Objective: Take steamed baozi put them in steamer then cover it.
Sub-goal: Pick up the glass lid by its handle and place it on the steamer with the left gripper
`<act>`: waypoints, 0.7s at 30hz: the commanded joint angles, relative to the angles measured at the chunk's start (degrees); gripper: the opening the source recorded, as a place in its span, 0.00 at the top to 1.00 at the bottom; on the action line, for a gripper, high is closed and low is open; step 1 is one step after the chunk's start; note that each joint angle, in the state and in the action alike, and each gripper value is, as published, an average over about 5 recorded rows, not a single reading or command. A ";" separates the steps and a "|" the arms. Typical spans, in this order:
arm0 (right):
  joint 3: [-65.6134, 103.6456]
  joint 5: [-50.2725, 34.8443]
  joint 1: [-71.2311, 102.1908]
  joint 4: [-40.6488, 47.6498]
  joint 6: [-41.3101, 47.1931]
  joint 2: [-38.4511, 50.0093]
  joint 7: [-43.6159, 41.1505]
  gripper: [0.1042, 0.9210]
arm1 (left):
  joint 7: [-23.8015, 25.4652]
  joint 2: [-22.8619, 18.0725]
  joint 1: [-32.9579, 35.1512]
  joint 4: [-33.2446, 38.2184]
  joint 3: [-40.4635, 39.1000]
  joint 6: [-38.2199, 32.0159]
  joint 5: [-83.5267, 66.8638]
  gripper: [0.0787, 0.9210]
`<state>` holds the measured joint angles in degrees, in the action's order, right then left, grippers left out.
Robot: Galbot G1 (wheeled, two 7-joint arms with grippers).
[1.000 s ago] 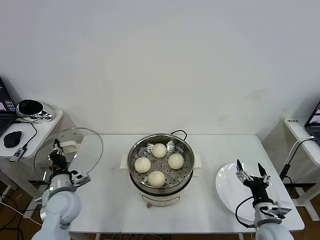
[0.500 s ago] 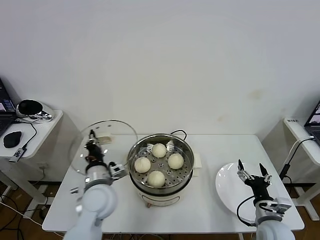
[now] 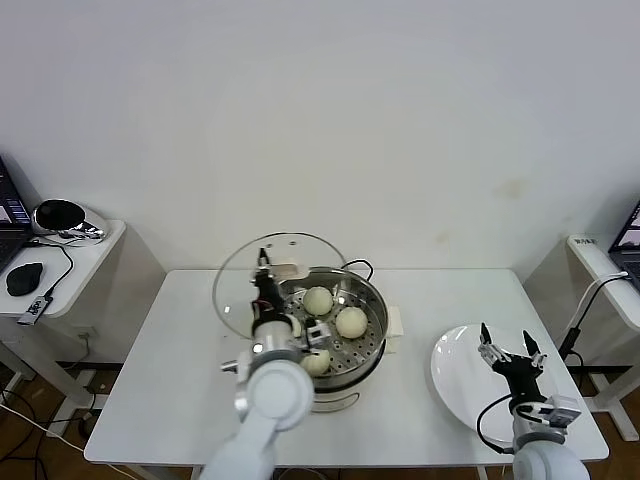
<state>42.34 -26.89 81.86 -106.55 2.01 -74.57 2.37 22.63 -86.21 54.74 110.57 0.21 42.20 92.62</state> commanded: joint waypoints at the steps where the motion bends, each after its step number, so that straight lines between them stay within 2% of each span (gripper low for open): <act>1: 0.11 1.66 -0.07 1.62 -0.72 -0.14 -0.15 0.12 | 1.05 -5.54 -0.87 -4.02 -8.30 2.37 4.09 0.92; 8: 0.54 1.98 -0.12 1.82 -1.06 -0.55 -0.32 0.12 | 2.38 -5.54 1.67 -3.12 -7.76 2.43 4.63 0.92; 21: 0.97 2.65 -0.32 2.11 -1.58 -0.96 -0.58 0.12 | 3.08 -5.58 1.56 -5.07 -7.21 2.51 3.58 0.92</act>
<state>43.30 -24.70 81.61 -104.76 0.65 -75.36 1.85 25.10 -91.02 55.95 106.54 -6.24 42.19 95.94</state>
